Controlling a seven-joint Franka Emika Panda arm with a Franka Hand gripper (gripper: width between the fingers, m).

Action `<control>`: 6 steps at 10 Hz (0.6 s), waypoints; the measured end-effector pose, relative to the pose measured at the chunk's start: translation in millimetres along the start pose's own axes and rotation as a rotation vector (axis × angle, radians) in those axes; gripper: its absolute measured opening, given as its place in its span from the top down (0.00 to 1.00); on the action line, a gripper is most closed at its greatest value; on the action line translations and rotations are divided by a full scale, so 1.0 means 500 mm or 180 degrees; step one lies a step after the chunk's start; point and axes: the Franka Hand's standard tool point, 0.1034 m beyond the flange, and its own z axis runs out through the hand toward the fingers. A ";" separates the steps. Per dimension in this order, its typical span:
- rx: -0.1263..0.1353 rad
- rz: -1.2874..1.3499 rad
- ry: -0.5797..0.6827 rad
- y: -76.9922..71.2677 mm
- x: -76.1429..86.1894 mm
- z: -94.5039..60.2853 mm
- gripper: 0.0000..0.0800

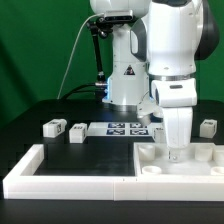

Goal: Assemble one leg

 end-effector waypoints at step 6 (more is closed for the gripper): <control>-0.0064 0.0261 -0.0096 -0.054 0.002 -0.089 0.19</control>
Offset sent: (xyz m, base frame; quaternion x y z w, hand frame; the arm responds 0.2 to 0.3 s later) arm -0.0377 0.0026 0.0420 -0.0080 -0.0160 0.0591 0.9981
